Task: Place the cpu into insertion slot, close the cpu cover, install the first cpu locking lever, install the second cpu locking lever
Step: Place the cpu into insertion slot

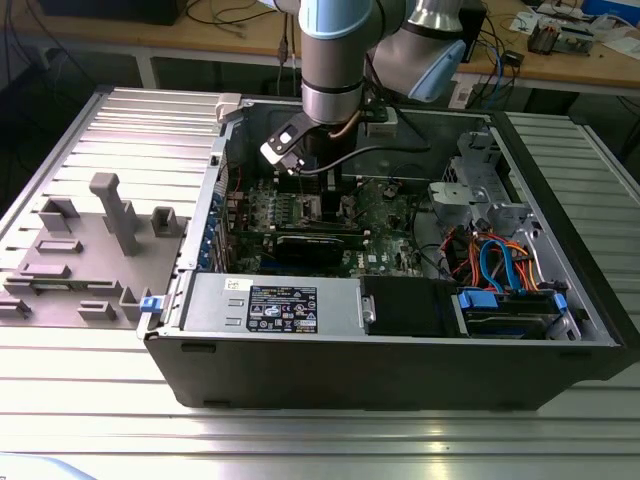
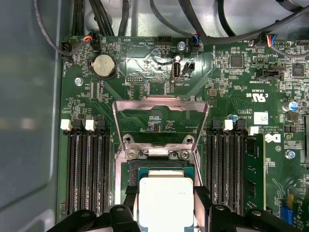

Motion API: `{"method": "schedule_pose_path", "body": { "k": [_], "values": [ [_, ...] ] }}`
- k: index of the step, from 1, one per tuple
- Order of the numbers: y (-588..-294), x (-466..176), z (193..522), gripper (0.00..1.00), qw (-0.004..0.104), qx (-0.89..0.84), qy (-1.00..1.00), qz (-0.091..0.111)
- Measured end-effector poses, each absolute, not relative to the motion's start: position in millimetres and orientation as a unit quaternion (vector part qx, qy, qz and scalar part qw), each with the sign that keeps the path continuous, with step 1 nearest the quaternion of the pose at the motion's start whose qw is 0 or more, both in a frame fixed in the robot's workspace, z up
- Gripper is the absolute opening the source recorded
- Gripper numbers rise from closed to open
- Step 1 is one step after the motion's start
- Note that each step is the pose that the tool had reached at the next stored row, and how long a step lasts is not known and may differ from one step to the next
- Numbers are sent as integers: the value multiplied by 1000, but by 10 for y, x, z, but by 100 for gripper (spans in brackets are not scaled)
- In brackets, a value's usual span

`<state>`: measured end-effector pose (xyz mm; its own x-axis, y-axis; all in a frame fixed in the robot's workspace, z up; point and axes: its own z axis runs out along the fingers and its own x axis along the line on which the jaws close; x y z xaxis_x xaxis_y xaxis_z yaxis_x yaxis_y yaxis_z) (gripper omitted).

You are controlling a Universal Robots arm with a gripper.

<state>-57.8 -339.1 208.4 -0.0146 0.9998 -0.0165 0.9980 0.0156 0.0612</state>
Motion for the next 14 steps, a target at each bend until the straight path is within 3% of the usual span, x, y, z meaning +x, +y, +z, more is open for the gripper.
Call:
{"method": "schedule_pose_path", "body": {
  "k": [14],
  "values": [
    [-3313, -578, 2038, 54, 27, 702, 711, 16]
  ]
}}
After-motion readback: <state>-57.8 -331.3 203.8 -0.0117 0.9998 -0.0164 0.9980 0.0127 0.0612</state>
